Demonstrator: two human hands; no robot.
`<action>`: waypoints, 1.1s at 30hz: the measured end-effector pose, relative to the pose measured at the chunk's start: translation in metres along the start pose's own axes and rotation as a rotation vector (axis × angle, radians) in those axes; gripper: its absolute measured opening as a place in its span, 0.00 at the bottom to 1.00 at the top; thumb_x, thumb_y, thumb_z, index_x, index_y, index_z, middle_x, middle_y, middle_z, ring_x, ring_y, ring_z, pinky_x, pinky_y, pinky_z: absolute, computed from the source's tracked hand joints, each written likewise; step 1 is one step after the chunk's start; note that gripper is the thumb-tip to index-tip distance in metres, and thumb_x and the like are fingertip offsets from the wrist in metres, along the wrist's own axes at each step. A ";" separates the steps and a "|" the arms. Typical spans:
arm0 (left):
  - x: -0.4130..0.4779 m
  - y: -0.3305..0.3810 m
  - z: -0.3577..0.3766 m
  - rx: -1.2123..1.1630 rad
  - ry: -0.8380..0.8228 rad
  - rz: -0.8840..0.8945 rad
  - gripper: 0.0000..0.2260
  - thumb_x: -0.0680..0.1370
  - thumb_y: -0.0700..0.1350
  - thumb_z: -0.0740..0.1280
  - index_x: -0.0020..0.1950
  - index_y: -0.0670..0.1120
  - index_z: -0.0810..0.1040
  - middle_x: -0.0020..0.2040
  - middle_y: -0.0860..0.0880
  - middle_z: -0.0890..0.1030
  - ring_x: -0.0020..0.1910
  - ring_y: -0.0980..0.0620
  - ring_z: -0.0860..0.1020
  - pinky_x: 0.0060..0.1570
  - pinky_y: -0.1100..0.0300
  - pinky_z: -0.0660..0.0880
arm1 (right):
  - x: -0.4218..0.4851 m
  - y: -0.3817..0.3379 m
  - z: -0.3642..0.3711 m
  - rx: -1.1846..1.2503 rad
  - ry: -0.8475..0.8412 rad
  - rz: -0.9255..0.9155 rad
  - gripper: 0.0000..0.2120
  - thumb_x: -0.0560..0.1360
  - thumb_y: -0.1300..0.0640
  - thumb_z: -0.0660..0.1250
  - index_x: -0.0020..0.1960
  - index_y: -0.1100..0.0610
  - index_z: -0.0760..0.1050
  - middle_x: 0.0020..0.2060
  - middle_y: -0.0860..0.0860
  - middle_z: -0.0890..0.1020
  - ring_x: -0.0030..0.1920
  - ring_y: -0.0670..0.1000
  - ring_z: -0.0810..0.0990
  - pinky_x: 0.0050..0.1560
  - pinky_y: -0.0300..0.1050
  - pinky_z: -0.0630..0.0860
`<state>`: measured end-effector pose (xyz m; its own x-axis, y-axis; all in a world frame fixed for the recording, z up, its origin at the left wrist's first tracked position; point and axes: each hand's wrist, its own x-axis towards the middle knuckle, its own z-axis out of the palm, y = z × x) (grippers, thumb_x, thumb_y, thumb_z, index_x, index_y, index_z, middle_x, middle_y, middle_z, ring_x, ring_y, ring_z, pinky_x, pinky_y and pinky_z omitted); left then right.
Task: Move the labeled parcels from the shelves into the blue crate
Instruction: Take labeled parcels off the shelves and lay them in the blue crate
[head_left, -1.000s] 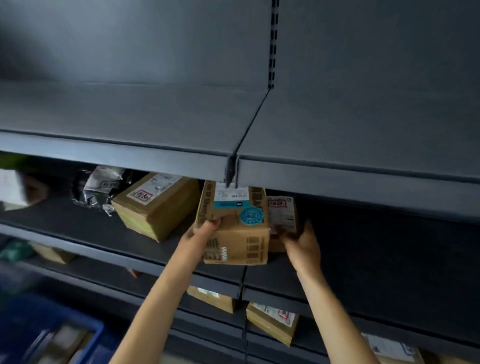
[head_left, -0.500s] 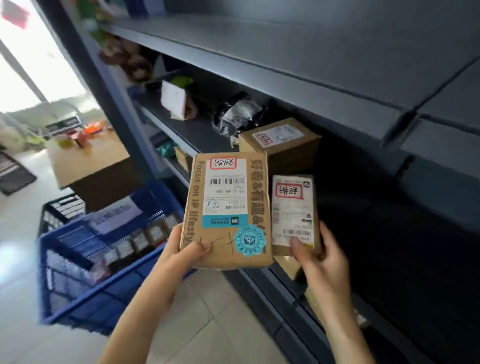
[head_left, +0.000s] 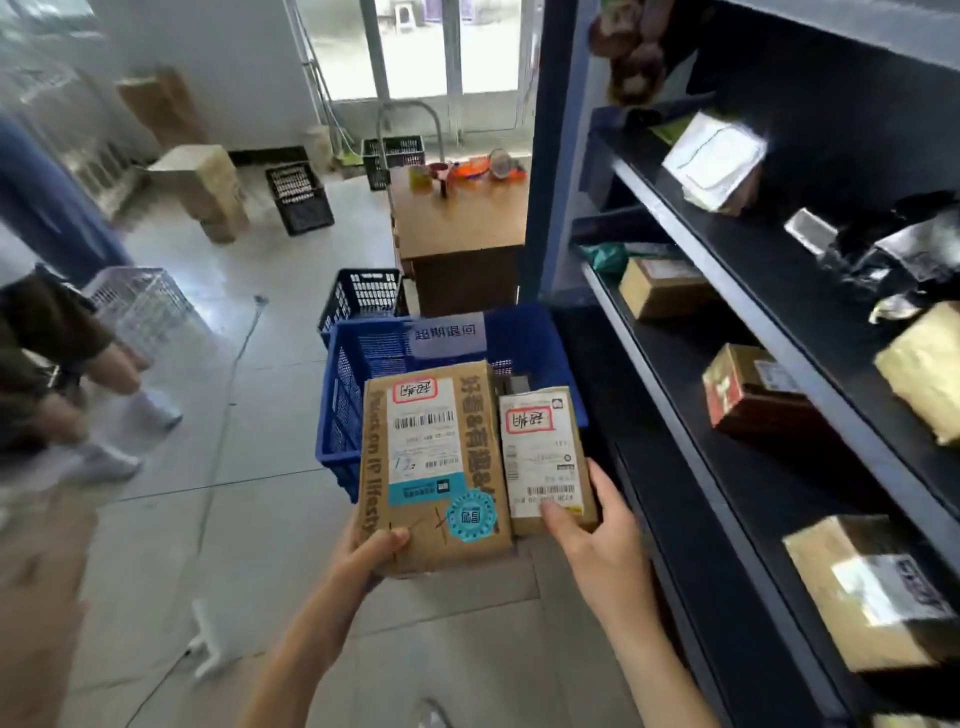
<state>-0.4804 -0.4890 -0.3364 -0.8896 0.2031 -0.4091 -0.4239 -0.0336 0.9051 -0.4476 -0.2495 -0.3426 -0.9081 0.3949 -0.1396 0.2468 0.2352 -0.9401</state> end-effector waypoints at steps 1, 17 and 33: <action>0.004 -0.001 -0.014 -0.003 0.001 -0.003 0.34 0.56 0.56 0.71 0.62 0.53 0.73 0.50 0.55 0.86 0.47 0.59 0.84 0.39 0.69 0.78 | 0.001 -0.002 0.016 -0.022 0.000 0.000 0.28 0.73 0.50 0.72 0.70 0.40 0.67 0.58 0.38 0.79 0.58 0.38 0.77 0.55 0.40 0.74; 0.106 0.003 -0.121 -0.050 0.143 -0.007 0.26 0.69 0.52 0.73 0.66 0.50 0.74 0.58 0.50 0.84 0.57 0.50 0.83 0.51 0.57 0.81 | 0.103 -0.005 0.160 -0.297 -0.158 -0.074 0.27 0.76 0.43 0.63 0.73 0.43 0.61 0.61 0.42 0.74 0.60 0.45 0.73 0.54 0.48 0.78; 0.462 0.032 -0.060 -0.067 0.328 -0.262 0.23 0.71 0.48 0.74 0.64 0.48 0.76 0.55 0.48 0.85 0.52 0.49 0.84 0.41 0.52 0.83 | 0.476 0.051 0.212 -0.399 -0.271 0.140 0.31 0.76 0.43 0.64 0.75 0.47 0.57 0.64 0.46 0.73 0.63 0.49 0.68 0.57 0.52 0.76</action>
<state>-0.9153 -0.4545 -0.5038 -0.7527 -0.1088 -0.6494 -0.6434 -0.0881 0.7605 -0.9394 -0.2381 -0.5231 -0.8992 0.2142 -0.3815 0.4346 0.5385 -0.7220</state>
